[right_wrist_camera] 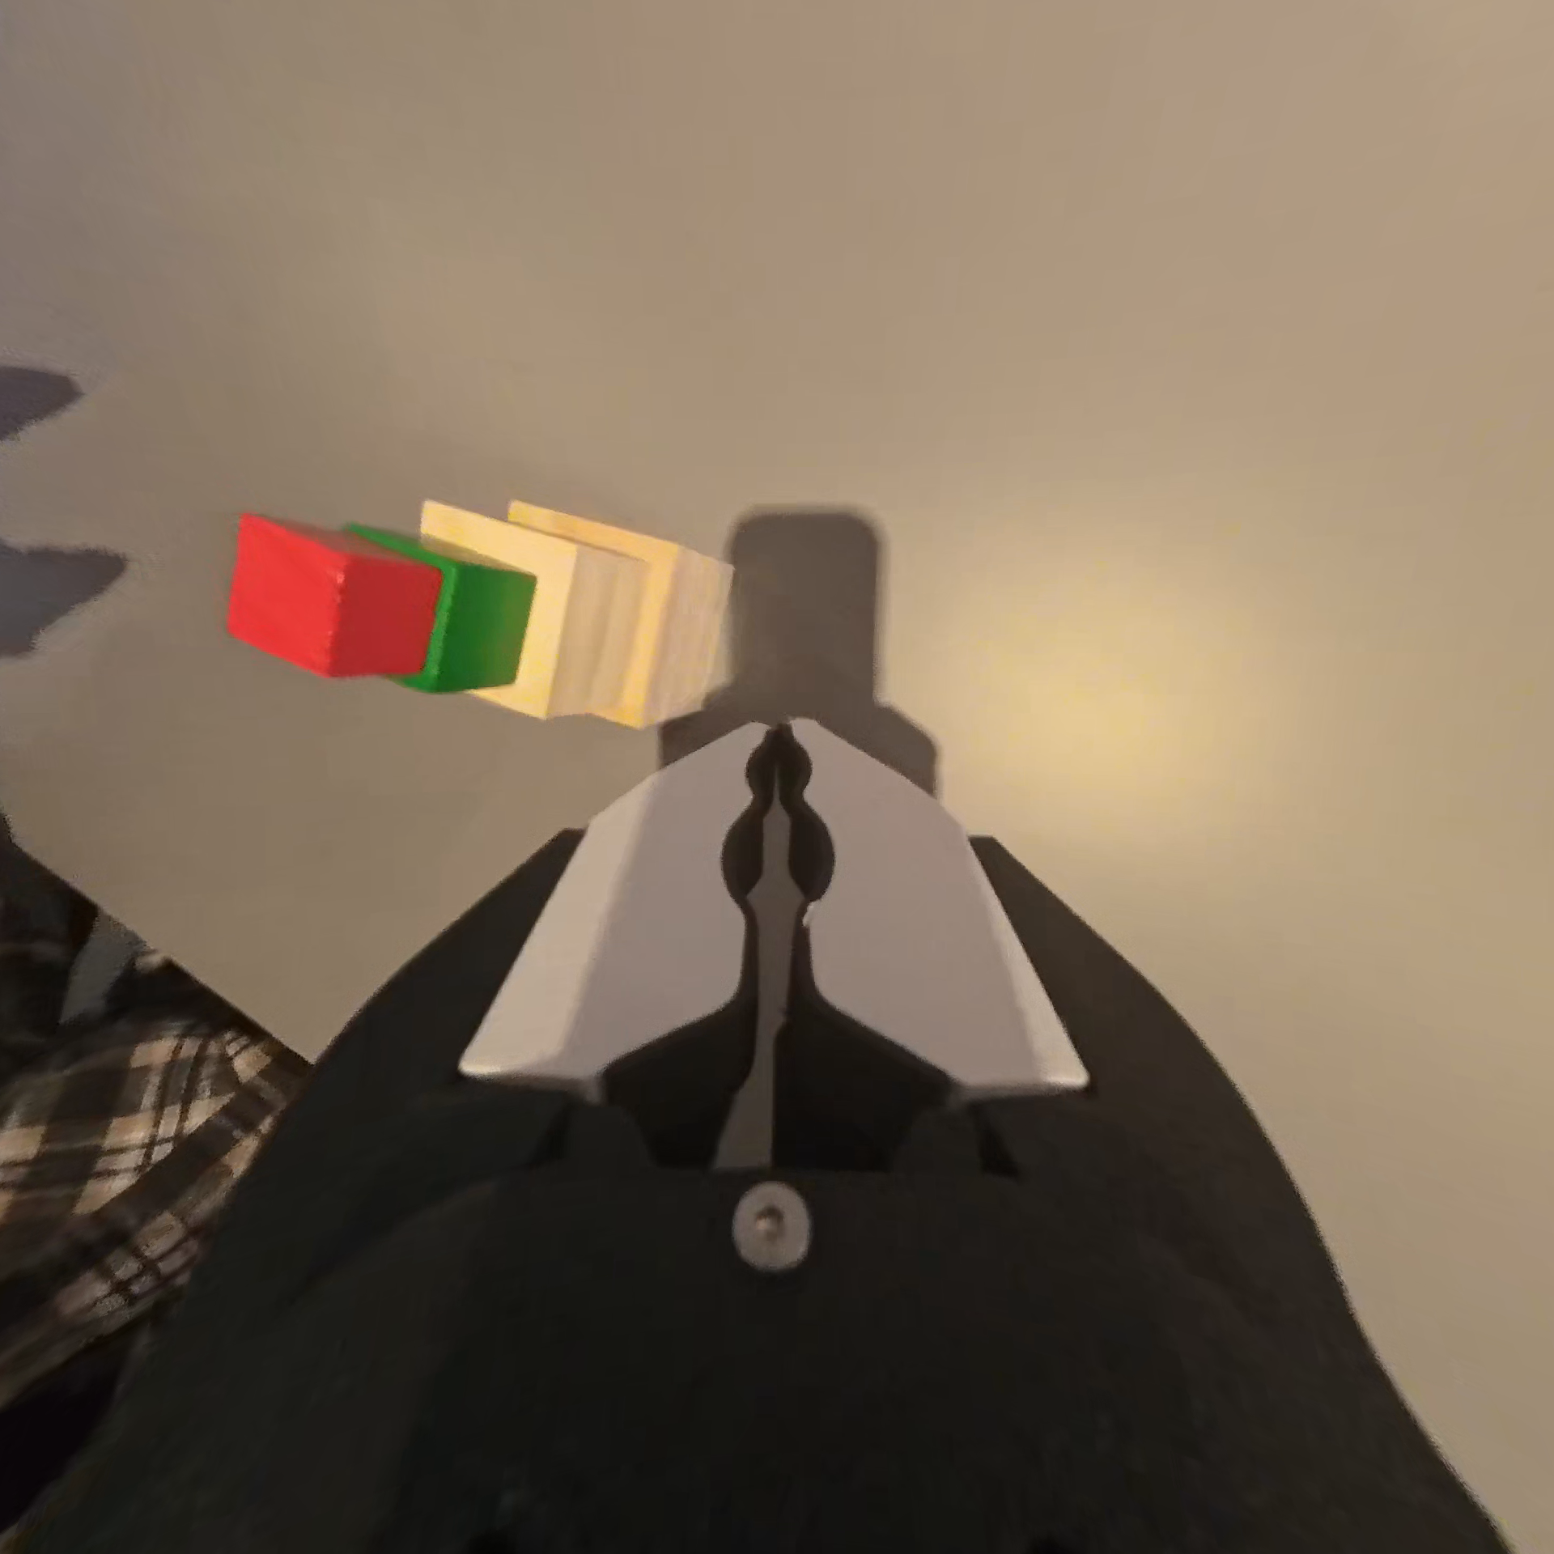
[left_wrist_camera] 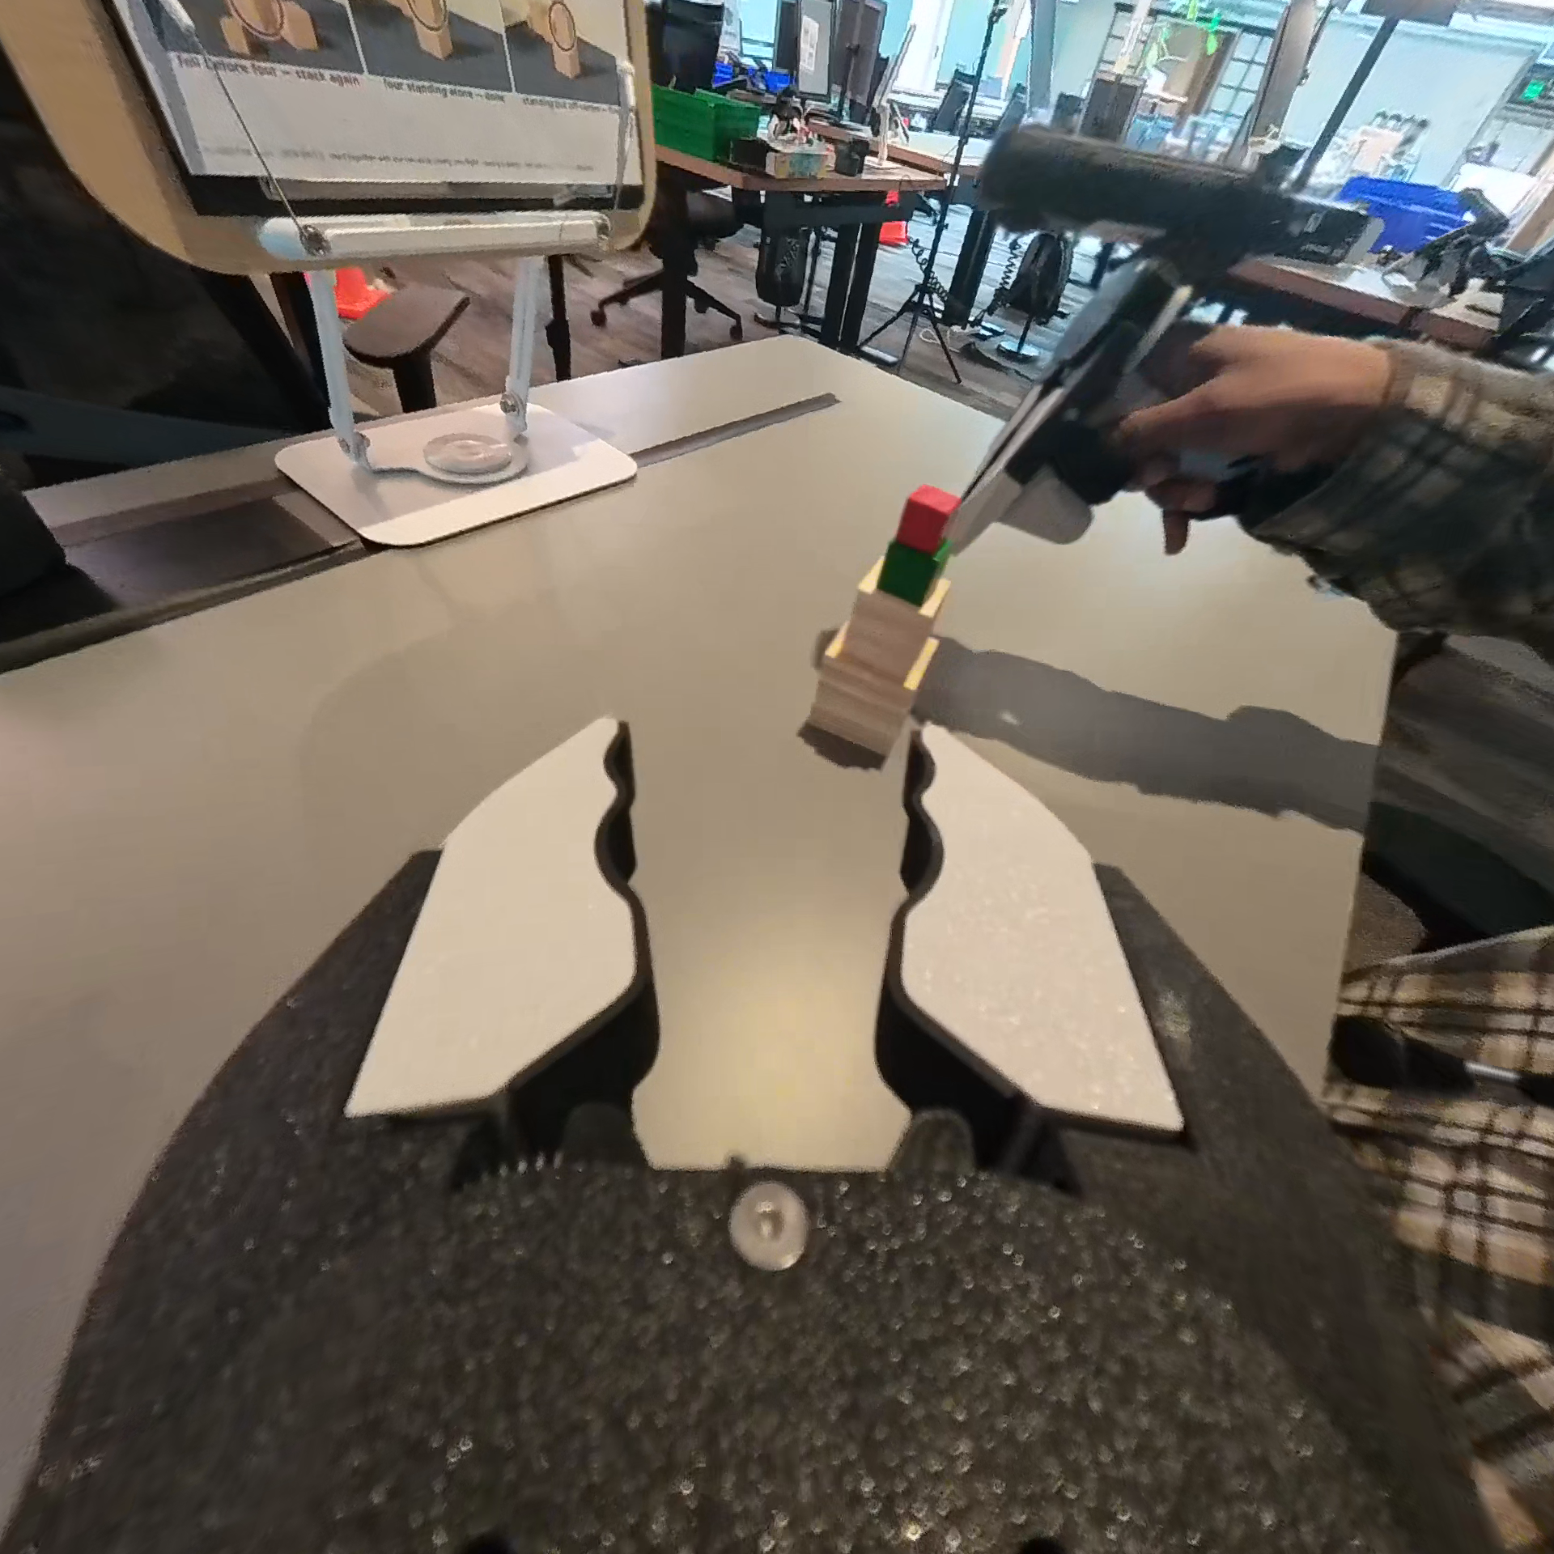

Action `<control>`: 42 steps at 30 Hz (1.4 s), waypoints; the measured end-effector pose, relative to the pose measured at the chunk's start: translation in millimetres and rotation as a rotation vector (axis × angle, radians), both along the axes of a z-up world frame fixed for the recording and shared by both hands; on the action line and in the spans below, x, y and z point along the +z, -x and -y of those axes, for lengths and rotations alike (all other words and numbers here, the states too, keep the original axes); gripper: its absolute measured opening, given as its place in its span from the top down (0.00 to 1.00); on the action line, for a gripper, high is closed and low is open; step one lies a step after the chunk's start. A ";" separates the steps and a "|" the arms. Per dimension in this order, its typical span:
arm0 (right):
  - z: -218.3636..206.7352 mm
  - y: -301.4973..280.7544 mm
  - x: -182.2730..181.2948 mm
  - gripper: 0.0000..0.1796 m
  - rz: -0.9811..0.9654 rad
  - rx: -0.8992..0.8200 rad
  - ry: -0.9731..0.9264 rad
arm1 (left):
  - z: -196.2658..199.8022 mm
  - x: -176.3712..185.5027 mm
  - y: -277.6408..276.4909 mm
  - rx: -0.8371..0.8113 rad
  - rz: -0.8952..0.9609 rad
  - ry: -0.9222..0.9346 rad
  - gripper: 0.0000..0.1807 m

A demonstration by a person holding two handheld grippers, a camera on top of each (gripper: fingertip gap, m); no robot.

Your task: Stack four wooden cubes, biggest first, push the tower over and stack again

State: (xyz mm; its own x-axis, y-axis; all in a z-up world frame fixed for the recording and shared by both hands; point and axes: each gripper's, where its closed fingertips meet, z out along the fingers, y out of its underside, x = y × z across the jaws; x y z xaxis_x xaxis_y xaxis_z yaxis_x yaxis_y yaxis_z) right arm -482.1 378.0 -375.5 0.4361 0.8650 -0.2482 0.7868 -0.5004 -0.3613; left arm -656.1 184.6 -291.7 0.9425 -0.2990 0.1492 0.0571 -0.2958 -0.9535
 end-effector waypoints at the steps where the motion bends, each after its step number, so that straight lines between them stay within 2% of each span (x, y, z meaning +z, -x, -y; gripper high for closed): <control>1: 3.5 4.6 -3.3 1.00 0.011 -0.001 0.010 | 4.9 0.2 -2.0 -0.002 0.003 -0.002 0.66; 6: 27.1 30.1 -14.6 1.00 0.030 0.038 0.060 | 15.8 0.7 -9.8 -0.021 0.000 -0.013 0.66; 13: 56.4 71.2 2.2 1.00 -0.026 0.143 0.074 | 13.2 -3.1 -9.2 -0.041 0.018 -0.008 0.66; 16: 58.2 72.3 11.2 1.00 -0.046 0.177 0.076 | 12.4 -5.1 -8.7 -0.047 0.007 0.002 0.66; 21: 47.7 51.4 35.8 1.00 -0.196 0.268 0.035 | 9.5 -6.2 -11.1 -0.075 0.001 -0.003 0.66; 25: 38.8 25.4 51.6 0.84 -0.359 0.411 -0.048 | 1.0 -8.7 -16.7 -0.104 -0.021 0.000 0.66; 28: 35.7 8.5 50.6 0.59 -0.406 0.615 -0.181 | -7.6 -8.4 -19.6 -0.123 -0.039 0.001 0.65; 31: 34.2 4.2 44.8 0.51 -0.377 0.802 -0.321 | -20.2 -2.7 -17.9 -0.138 -0.060 -0.009 0.65; 36: 38.4 16.8 21.0 0.49 -0.188 1.061 -0.375 | -55.6 5.6 2.1 -0.152 -0.162 -0.025 0.65; 42: 41.5 42.8 -7.4 0.49 -0.040 1.193 -0.314 | -75.1 -2.1 15.1 -0.167 -0.182 -0.067 0.66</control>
State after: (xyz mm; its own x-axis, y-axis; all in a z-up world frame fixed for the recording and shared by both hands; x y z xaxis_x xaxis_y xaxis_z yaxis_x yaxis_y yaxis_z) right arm -524.9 336.5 -382.9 -0.6700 0.7409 0.0473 0.6771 0.6360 -0.3701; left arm -671.2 259.7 -293.8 0.8888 -0.4563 -0.0440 -0.1617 -0.2223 -0.9615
